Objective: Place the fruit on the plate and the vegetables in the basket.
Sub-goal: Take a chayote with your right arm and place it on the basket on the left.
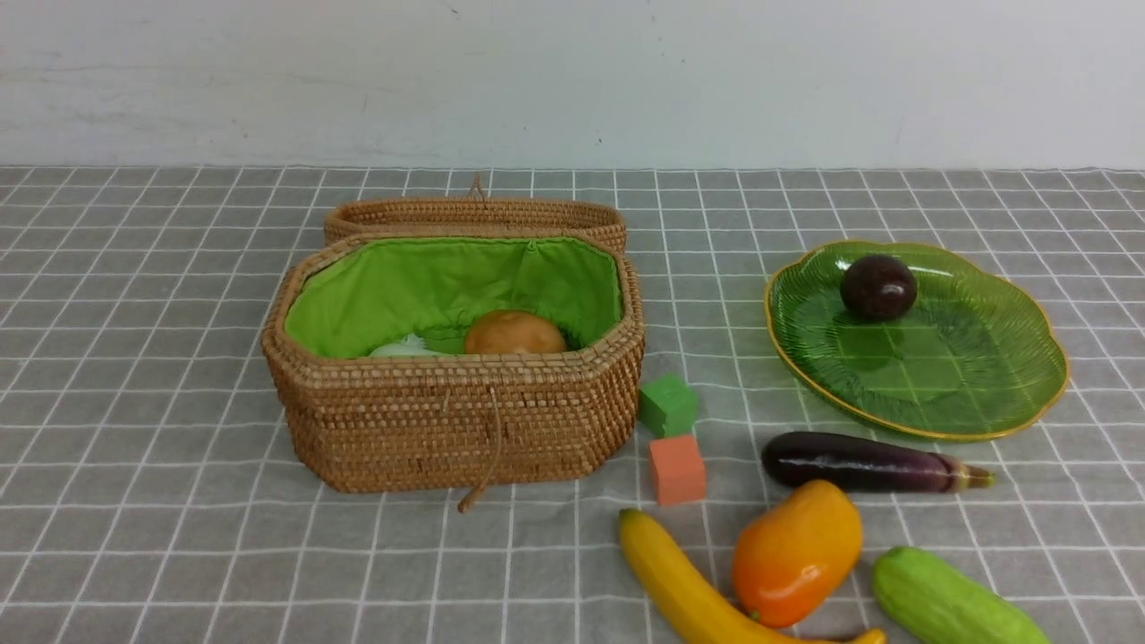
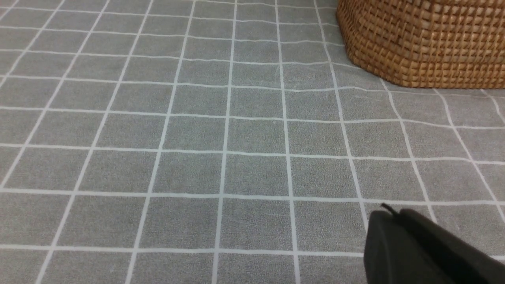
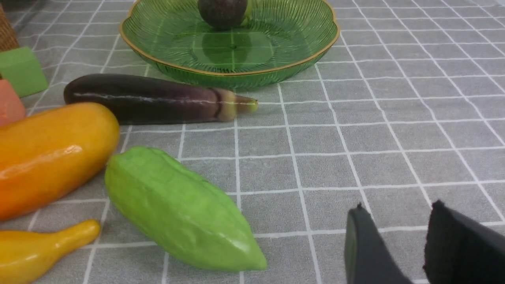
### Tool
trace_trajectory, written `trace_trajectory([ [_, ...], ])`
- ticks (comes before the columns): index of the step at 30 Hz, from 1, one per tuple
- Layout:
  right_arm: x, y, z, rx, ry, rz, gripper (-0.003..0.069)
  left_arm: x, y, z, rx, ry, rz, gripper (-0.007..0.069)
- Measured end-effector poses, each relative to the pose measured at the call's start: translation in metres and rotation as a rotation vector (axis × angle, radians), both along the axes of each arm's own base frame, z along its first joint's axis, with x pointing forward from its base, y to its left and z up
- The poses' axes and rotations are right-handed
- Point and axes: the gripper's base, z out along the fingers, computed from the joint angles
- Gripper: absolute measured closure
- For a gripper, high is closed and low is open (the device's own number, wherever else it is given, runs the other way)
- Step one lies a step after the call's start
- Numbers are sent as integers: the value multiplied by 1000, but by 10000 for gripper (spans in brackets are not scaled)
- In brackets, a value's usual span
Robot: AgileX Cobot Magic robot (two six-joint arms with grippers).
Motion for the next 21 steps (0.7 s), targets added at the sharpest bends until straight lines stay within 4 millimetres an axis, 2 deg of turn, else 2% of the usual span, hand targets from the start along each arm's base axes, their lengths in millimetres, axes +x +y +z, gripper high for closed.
trace_trajectory([
  [13,0,0,1,-1,-7,0,417,0,0,0,0,0,0,607],
  [17,3,0,9,-7,-133,1,417,0,0,0,0,0,0,605],
  [18,4,0,18,4,-238,1,417,0,0,0,0,0,0,603],
  [21,4,0,29,44,-357,-4,417,0,0,0,0,0,0,601],
])
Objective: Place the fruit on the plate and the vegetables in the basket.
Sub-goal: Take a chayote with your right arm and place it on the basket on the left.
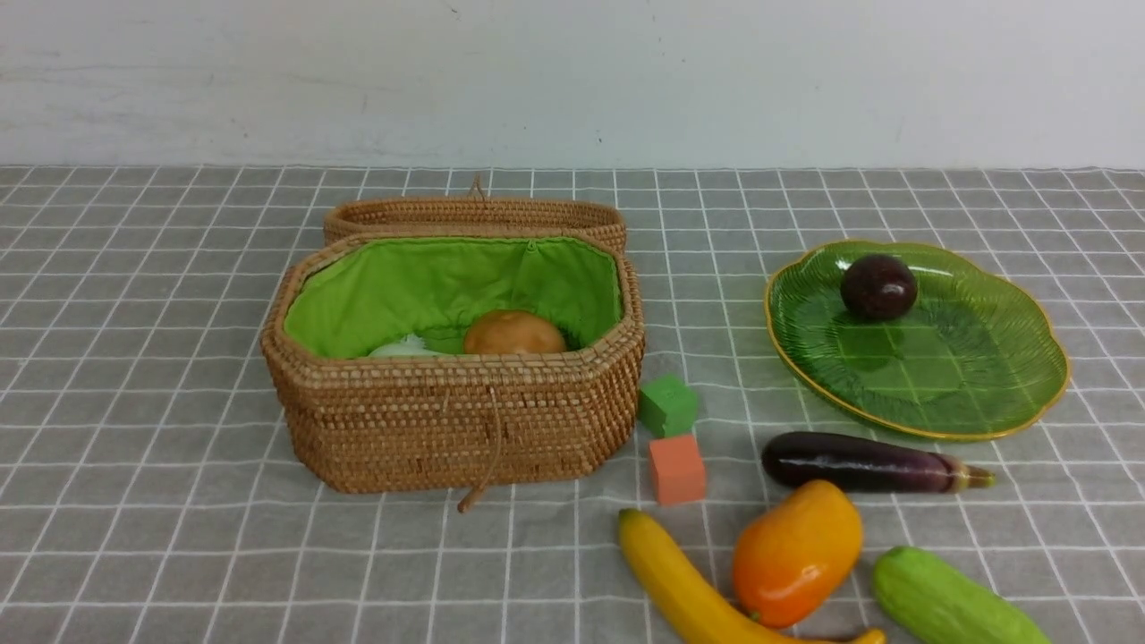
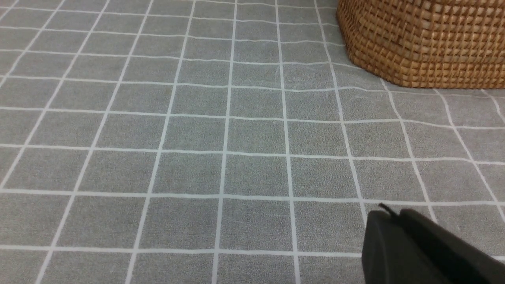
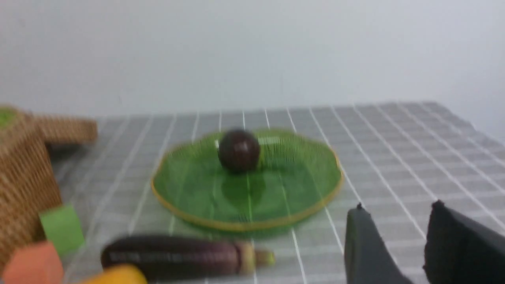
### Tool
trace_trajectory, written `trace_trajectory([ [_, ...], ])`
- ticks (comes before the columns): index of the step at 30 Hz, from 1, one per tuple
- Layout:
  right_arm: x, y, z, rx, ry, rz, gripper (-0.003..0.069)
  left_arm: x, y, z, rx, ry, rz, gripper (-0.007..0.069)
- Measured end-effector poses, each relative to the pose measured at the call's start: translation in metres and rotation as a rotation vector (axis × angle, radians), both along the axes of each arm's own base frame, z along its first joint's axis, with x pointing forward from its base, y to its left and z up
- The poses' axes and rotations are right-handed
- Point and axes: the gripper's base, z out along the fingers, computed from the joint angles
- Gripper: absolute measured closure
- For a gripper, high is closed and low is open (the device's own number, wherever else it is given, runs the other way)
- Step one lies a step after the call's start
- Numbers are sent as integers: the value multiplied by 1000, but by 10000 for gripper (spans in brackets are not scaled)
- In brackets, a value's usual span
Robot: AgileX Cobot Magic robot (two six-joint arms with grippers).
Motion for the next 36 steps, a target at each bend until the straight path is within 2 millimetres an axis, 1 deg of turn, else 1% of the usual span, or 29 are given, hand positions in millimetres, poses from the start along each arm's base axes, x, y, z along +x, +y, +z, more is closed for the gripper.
trace_trajectory([
  [1,-1,0,7,22,-79,-3,417,0,0,0,0,0,0,601],
  [5,-4,-2,22,70,-254,-11,417,0,0,0,0,0,0,599],
  [6,-4,-2,23,72,-262,-11,417,0,0,0,0,0,0,599],
  [8,-8,-3,32,86,-365,-14,417,0,0,0,0,0,0,597],
  [9,-8,-3,32,89,-370,-14,417,0,0,0,0,0,0,597],
  [10,-10,-3,41,108,-410,-8,417,0,0,0,0,0,0,596],
  [11,-11,-3,44,115,-420,-6,417,0,0,0,0,0,0,596],
  [12,-14,-3,54,130,-448,0,417,0,0,0,0,0,0,596],
  [13,-21,-2,78,147,-502,13,417,0,0,0,0,0,0,594],
  [14,-25,-2,91,152,-520,18,417,0,0,0,0,0,0,592],
  [15,-29,-1,112,158,-533,26,417,0,0,0,0,0,0,591],
  [16,-30,-1,117,160,-542,27,417,0,0,0,0,0,0,590],
  [17,-32,0,142,176,-530,37,417,0,0,0,0,0,0,588],
  [19,-29,1,174,208,-471,54,417,0,0,0,0,0,0,587],
  [20,-24,1,187,223,-425,61,417,0,0,0,0,0,0,586],
  [21,-16,1,192,227,-371,62,417,0,0,0,0,0,0,585],
  [22,-8,2,201,229,-305,64,417,0,0,0,0,0,0,585],
  [23,-4,2,204,229,-287,63,417,0,0,0,0,0,0,585],
  [24,12,2,204,214,-183,57,417,0,0,0,0,0,0,585],
  [25,30,1,199,183,-70,47,417,0,0,0,0,0,0,585],
  [26,40,0,195,167,-6,43,417,0,0,0,0,0,0,584],
  [27,42,0,193,162,19,42,417,0,0,0,0,0,0,583],
  [29,65,0,176,143,187,40,417,0,0,0,0,0,0,578],
  [32,82,2,155,175,392,60,420,0,0,0,0,0,0,574],
  [36,99,11,126,138,667,156,427,0,0,0,0,0,0,574],
])
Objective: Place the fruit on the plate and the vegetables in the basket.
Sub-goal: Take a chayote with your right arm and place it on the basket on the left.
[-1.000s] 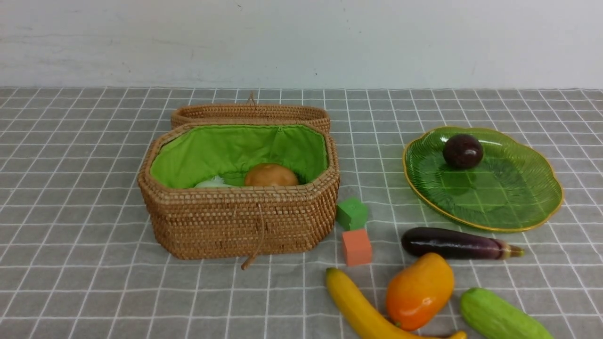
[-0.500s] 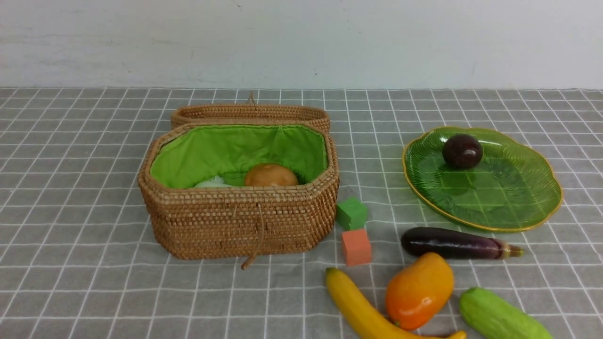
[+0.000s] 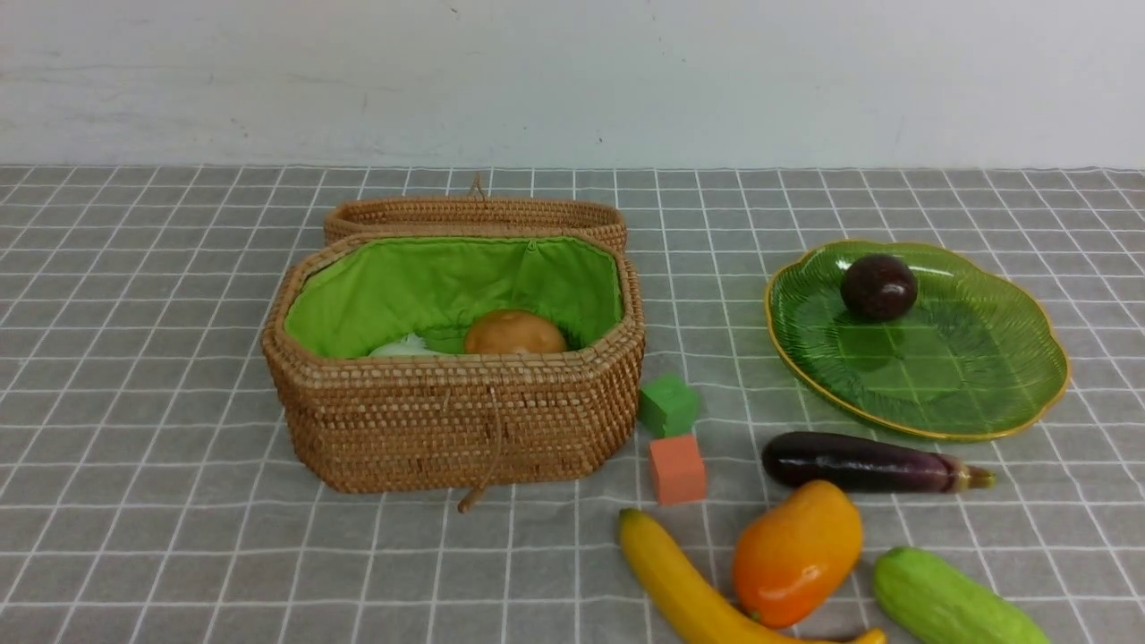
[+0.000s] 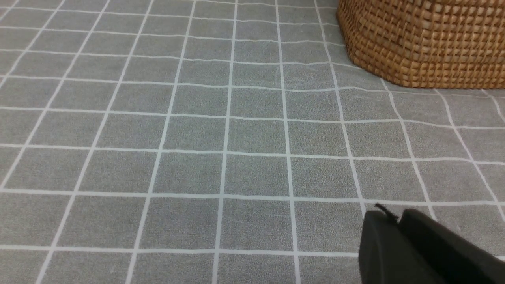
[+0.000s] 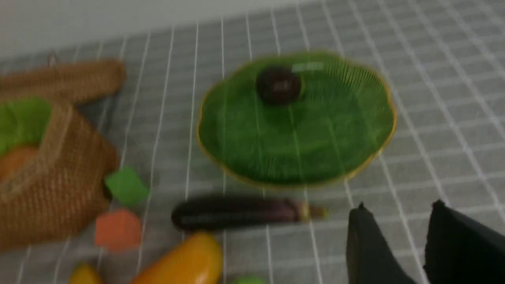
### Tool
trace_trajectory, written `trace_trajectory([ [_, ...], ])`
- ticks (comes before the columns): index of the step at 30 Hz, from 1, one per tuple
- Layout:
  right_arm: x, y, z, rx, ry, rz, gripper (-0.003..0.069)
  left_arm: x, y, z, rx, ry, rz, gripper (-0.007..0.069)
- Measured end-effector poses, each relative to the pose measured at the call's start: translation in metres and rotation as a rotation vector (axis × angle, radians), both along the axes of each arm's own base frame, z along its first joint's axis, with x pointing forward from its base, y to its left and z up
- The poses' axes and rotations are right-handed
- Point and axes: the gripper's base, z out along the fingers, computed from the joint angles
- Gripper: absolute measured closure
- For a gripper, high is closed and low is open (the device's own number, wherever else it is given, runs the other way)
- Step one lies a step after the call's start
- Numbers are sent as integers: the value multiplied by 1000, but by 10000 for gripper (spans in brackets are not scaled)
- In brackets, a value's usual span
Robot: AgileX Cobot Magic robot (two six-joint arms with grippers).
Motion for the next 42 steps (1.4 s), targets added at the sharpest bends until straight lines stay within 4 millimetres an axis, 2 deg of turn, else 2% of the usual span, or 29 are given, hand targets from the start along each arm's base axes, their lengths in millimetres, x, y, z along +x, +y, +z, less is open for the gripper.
trace_trajectory([
  [1,8,4,-12,-3,105,55,425,0,0,0,0,0,0,574],
  [2,9,6,-14,3,119,65,424,0,0,0,0,0,0,574],
  [3,18,12,-28,15,224,120,412,0,0,0,0,0,0,574],
  [7,38,29,-53,-4,361,236,355,0,0,0,0,0,0,570],
  [13,62,52,-94,-106,512,374,177,0,0,0,0,-1,0,564],
  [15,72,55,-110,-144,547,377,92,0,0,0,0,-1,0,561],
  [16,72,56,-110,-145,543,376,92,0,0,0,0,-1,0,561],
  [19,85,56,-132,-182,589,363,8,0,0,0,-1,-1,0,556],
  [20,92,55,-149,-206,634,363,-17,0,0,0,-1,-1,0,554],
  [22,95,56,-165,-213,698,368,-11,0,0,0,-1,-1,0,552],
  [23,95,55,-171,-224,735,377,13,0,0,0,-1,-1,0,550],
  [25,96,56,-172,-227,753,382,76,0,0,0,-1,-1,0,549],
  [29,93,56,-169,-224,833,396,227,0,0,0,-1,-1,0,545],
  [31,93,57,-160,-213,861,391,218,0,0,0,-1,-1,0,544],
  [34,98,58,-129,-188,806,343,218,0,0,0,-1,-1,0,541],
  [35,99,58,-125,-182,795,335,218,0,0,0,-1,-1,0,541],
  [36,102,58,-113,-173,757,320,218,0,0,0,-1,-1,0,540],
  [38,109,61,-68,-132,613,283,218,0,0,0,-1,-1,0,536],
  [40,111,65,-38,-91,501,288,218,0,0,0,-1,-1,0,534],
  [41,111,71,-14,-58,412,311,218,0,0,0,-1,-1,0,533],
  [42,111,75,1,-40,348,338,218,0,0,0,-1,-1,0,532],
])
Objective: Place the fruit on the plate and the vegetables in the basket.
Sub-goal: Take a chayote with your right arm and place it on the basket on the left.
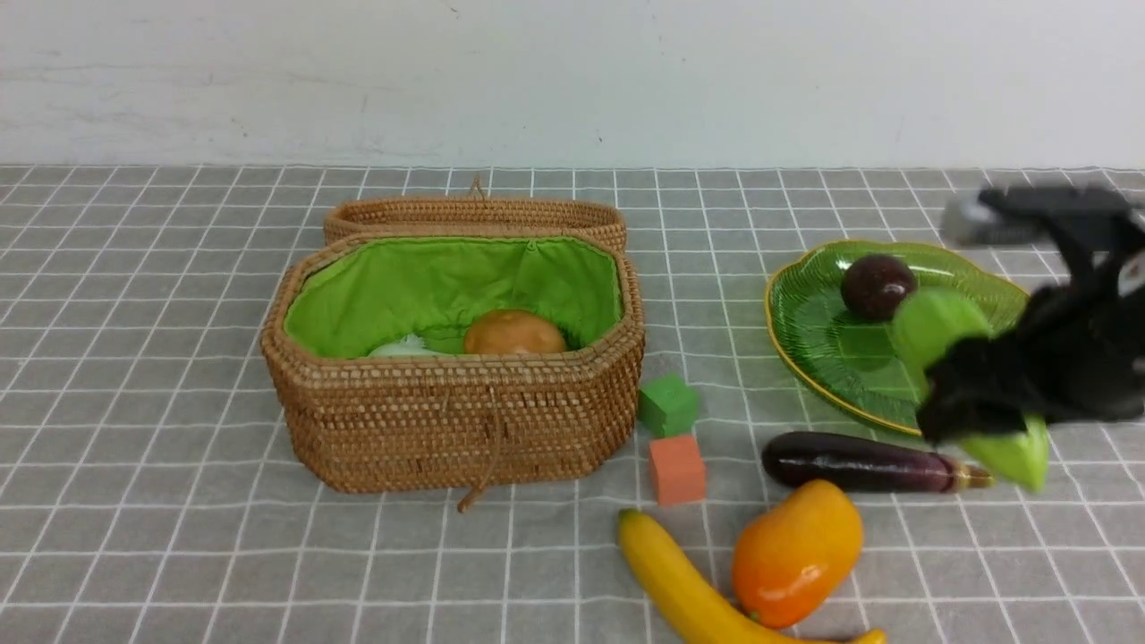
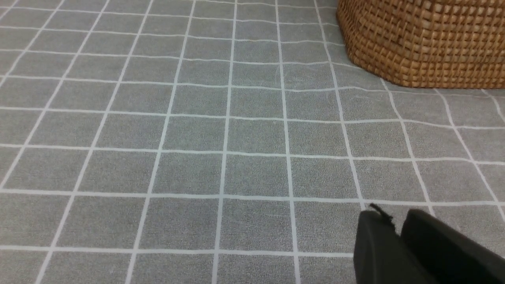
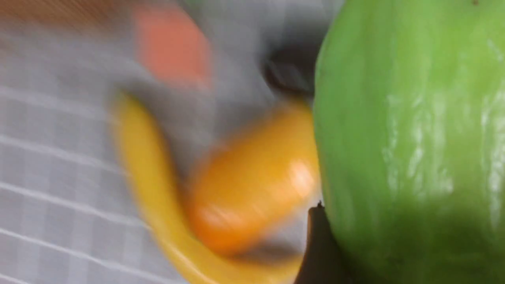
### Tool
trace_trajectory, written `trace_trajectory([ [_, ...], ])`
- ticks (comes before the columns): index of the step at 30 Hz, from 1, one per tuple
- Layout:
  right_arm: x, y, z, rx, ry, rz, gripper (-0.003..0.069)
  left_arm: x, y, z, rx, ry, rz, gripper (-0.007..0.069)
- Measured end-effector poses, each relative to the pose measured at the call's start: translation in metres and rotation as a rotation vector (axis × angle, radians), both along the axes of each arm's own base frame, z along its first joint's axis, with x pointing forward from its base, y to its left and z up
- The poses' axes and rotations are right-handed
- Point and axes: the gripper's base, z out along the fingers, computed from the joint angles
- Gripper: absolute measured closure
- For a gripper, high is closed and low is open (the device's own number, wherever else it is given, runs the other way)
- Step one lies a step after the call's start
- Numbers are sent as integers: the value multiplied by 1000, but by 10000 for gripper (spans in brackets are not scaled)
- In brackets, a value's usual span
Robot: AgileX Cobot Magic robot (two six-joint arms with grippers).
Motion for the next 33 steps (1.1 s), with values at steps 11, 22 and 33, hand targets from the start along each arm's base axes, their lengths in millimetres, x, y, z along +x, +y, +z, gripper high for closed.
trace_trajectory([
  [11,26,121,80,235,-655,511,218,0,0,0,0,0,0,522],
  [22,85,215,-64,50,-648,464,218,0,0,0,0,0,0,522],
  [33,92,217,-83,46,-610,390,0,0,0,0,0,0,0,522],
])
